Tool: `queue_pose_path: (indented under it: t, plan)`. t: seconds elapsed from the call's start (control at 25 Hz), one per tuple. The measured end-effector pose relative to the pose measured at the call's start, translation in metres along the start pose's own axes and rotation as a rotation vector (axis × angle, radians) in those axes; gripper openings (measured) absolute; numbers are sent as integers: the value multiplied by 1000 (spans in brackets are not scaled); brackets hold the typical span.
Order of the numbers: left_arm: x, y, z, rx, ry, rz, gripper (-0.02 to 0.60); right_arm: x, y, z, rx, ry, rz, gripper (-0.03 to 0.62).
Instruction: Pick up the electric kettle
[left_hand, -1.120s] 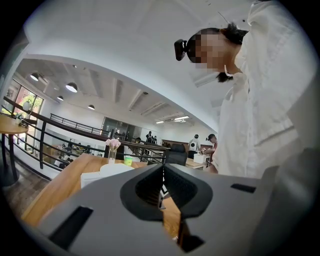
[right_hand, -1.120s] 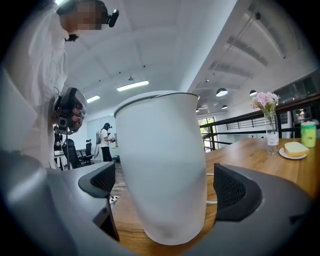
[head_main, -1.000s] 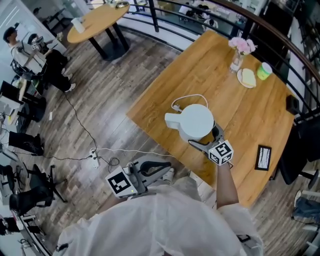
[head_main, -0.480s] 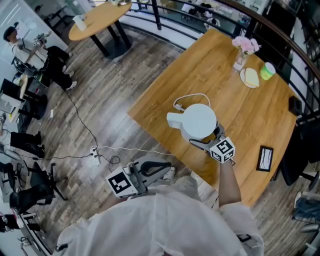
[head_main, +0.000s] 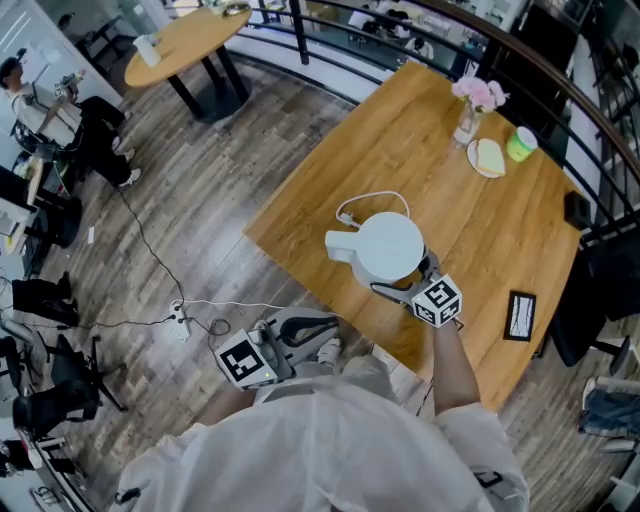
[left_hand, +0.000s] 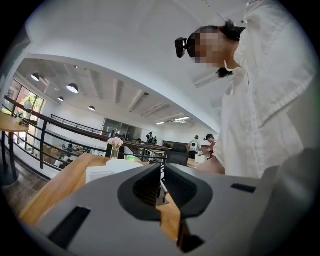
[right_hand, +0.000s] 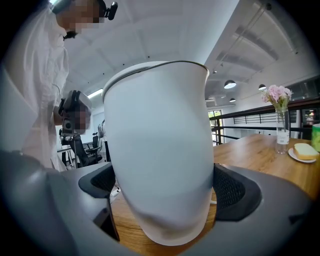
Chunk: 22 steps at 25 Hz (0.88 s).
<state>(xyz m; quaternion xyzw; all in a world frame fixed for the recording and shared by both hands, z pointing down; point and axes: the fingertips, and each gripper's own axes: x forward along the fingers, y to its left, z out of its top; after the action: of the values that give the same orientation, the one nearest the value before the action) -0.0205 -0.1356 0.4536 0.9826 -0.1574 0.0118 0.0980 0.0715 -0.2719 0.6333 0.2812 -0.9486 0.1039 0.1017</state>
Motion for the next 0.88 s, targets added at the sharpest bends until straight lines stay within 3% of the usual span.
queue_pose_path:
  t: [0.4, 0.44, 0.56, 0.88]
  plan:
    - [-2, 43, -21, 48, 26, 69, 13, -1, -1, -1, 8, 33, -1, 575]
    - [-2, 50, -24, 56, 31, 87, 27, -1, -1, -1, 8, 36, 0, 575]
    - [-5, 71, -37, 72, 66, 134, 152, -1, 0, -2, 9, 44, -1, 575]
    - [1, 118, -74, 87, 165, 142, 221, 0, -1, -3, 13, 54, -2, 575]
